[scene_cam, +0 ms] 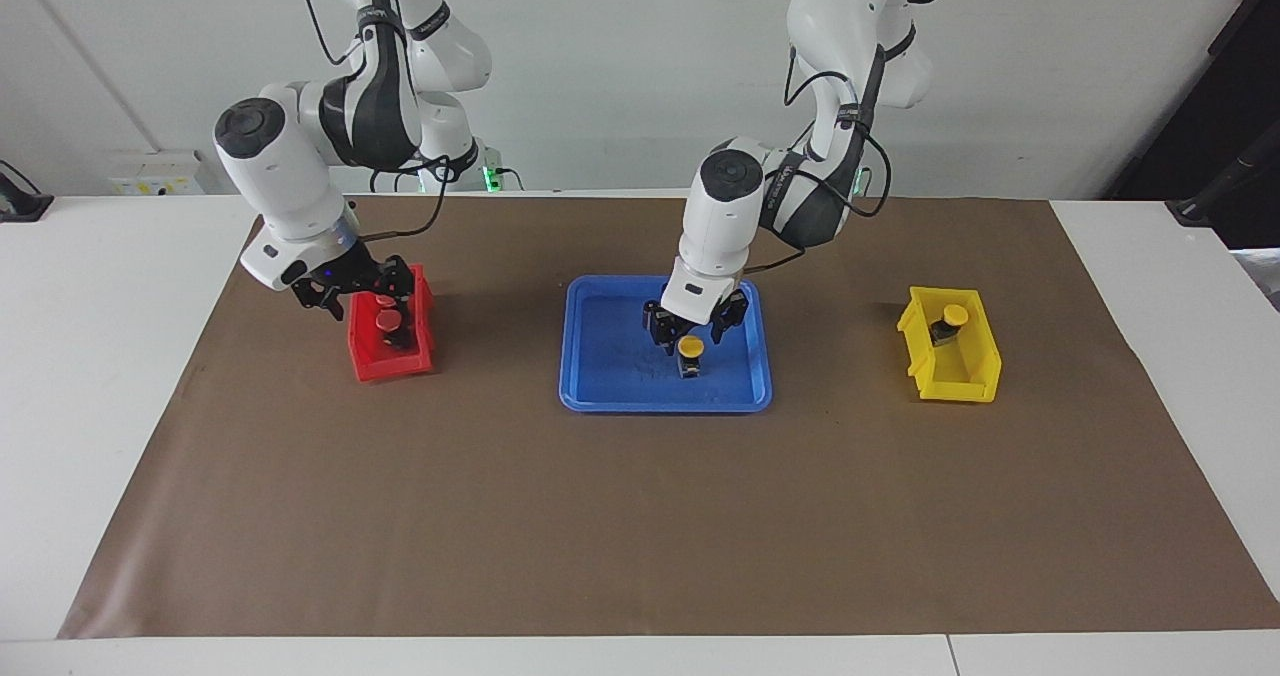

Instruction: Sort red and yellow buttons by color

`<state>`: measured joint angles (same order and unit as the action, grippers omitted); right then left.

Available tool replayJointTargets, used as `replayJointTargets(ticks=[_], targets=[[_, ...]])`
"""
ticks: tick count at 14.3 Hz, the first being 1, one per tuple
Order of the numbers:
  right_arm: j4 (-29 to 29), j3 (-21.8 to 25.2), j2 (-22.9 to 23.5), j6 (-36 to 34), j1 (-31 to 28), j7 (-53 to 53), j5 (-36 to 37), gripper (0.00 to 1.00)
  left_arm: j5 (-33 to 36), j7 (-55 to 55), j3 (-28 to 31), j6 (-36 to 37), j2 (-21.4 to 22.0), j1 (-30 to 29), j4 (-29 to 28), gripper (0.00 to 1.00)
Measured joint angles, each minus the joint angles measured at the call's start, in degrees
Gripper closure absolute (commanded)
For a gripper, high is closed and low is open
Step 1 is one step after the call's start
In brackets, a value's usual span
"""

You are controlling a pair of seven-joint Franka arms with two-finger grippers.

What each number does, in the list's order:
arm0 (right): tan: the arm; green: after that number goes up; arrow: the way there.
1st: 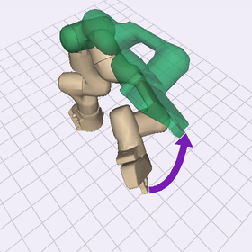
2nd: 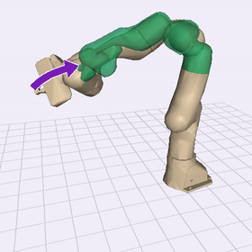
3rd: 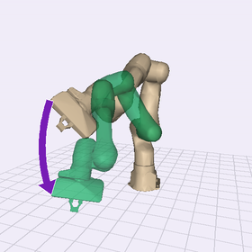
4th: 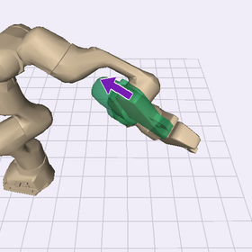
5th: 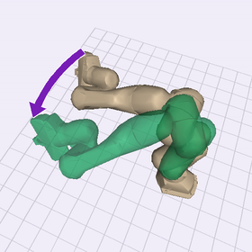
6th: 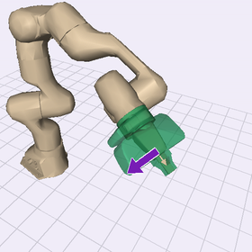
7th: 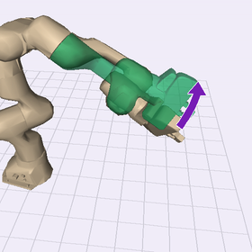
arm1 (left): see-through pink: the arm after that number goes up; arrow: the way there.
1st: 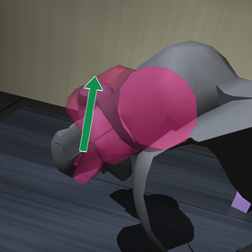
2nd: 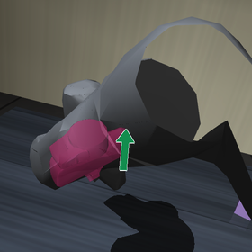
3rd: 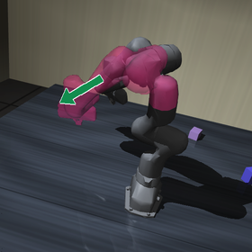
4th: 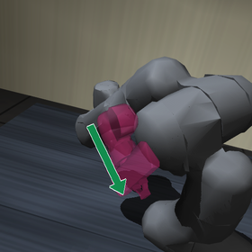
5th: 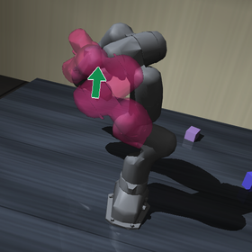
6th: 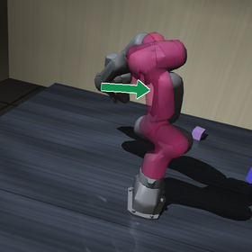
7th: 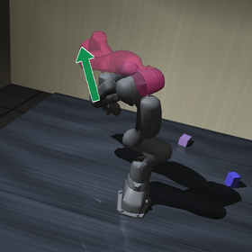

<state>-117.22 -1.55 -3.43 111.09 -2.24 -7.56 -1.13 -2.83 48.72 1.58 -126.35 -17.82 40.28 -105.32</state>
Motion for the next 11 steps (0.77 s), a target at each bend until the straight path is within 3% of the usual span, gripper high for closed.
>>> replayJointTargets(ticks=[2,4,5,6,7,11], targets=[[7.23,-0.06,-0.56,-8.5,-0.02,1.19,0.0,0.0,0.0,0.31,0.0,-0.06,-0.17,0.0,0.02,0.32],[13.31,-0.04,-1.31,-15.28,-0.22,1.52,0.0,0.0,0.0,0.67,0.0,-0.15,-0.41,0.0,0.02,0.45],[15.9,-0.02,-1.51,-17.64,-0.41,1.53,0.0,0.0,0.0,0.75,0.01,-0.21,-0.47,0.0,0.02,0.61],[18.23,0.06,-1.52,-19.55,-0.52,1.53,0.02,0.0,0.0,0.78,0.01,-0.24,-0.48,0.0,0.03,0.86],[20.13,0.11,-1.45,-21.44,-0.62,1.54,0.07,0.0,0.0,0.79,0.01,-0.25,-0.48,0.0,0.04,0.98],[25.59,0.14,0.14,-25.46,-3.93,1.78,0.18,0.0,0.0,0.8,0.18,-0.05,-0.51,-0.06,0.53,0.99]])
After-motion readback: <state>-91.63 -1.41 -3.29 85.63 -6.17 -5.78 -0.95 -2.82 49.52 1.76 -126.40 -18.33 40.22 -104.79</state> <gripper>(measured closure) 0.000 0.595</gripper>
